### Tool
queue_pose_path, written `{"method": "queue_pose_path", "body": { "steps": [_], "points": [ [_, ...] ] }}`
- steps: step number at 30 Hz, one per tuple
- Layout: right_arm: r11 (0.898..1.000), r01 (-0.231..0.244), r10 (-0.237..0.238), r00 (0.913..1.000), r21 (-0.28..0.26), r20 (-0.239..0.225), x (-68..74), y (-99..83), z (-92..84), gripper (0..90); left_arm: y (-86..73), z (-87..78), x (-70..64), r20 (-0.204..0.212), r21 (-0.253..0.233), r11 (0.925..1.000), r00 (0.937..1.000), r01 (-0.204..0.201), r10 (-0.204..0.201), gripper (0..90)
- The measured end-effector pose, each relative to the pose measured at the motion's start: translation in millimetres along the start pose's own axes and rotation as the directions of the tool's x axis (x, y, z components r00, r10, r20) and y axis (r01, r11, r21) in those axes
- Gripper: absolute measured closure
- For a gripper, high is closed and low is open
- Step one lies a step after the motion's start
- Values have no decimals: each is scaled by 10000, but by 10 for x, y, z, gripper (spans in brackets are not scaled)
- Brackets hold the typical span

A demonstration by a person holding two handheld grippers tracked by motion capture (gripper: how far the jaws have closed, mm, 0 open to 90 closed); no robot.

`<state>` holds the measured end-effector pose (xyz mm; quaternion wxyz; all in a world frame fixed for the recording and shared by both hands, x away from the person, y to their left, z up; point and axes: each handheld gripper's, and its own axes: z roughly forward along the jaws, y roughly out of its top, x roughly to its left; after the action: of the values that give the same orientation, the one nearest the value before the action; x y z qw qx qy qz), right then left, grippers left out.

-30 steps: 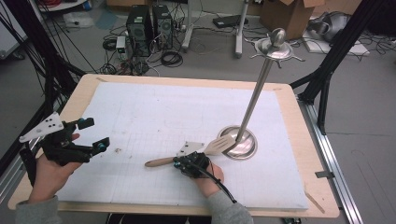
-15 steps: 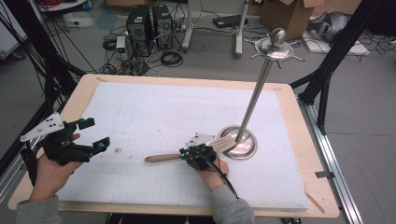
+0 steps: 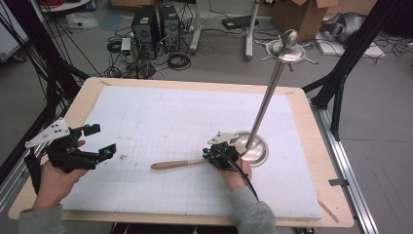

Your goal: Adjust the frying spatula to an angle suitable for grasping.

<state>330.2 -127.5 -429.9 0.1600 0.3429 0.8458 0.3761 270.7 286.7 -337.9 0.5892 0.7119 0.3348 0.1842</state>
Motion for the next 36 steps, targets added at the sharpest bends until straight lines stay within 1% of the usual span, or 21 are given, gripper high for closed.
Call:
{"method": "queue_pose_path", "body": {
  "steps": [1, 5, 8, 10, 14, 21, 23, 26, 27, 28, 29, 30, 31, 34, 36],
  "points": [
    [10000, -61, 61, 10000, 55, -25, -7, -4, 4, 900, -1, 1, -1, 1, -4, 10000, 10000, 9, -9, 17],
    [9992, 149, -155, 9998, 373, 145, -22, -17, 40, 900, 2, 3, -8, 13, -13, 10000, 10000, -2, 2, 18],
    [9955, 362, -394, 9986, 871, 358, -5, -36, 79, 900, 2, 4, -7, 22, -7, 10000, 10000, -3, 3, 17],
    [9954, 443, -475, 9982, 848, 365, 0, -38, 72, 900, -2, 1, -2, 4, -8, 10000, 10000, 9, -9, 17],
    [9958, 441, -472, 9982, 808, 366, 5, -52, 44, 900, -10, 6, 1, 17, 43, 10000, 10000, 19, -19, 18],
    [9949, 306, -360, 9978, 958, 553, 19, -108, -6, 900, -15, 12, -7, 21, 44, 10000, 10000, 17, -17, 18],
    [9961, 253, -295, 9984, 842, 487, 16, -141, -33, 900, -22, 18, -4, 11, 98, 9999, 10000, 32, -32, 17],
    [9963, 366, -410, 9976, 783, 550, 17, -182, -66, 900, -31, 35, -1, 27, 143, 9999, 10000, 30, -30, 18],
    [9964, 272, -316, 9980, 802, 542, 14, -199, -80, 900, -33, 40, -4, 26, 164, 9999, 10000, 49, -49, 17],
    [9965, 307, -350, 9979, 772, 543, 4, -209, -84, 900, -37, 48, -5, 33, 196, 9998, 10000, 41, -42, 18],
    [9966, 158, -201, 9984, 812, 524, -1, -222, -94, 900, -39, 56, -9, 34, 198, 9998, 10000, 43, -43, 18],
    [9967, 252, -291, 9983, 771, 495, -4, -232, -95, 900, -41, 61, -11, 28, 224, 9997, 10000, 25, -26, 18],
    [9967, 172, -211, 9986, 790, 488, 1, -236, -98, 900, -42, 64, -14, 30, 240, 9997, 10000, 33, -33, 17],
    [9963, 345, -387, 9979, 790, 523, 5, -232, -94, 900, -43, 73, -19, 54, 261, 9997, 10000, 15, -16, 18],
    [9963, 343, -380, 9982, 785, 461, -5, -233, -95, 900, -46, 77, -18, 35, 262, 9996, 10000, 42, -43, 18]
  ]
}}
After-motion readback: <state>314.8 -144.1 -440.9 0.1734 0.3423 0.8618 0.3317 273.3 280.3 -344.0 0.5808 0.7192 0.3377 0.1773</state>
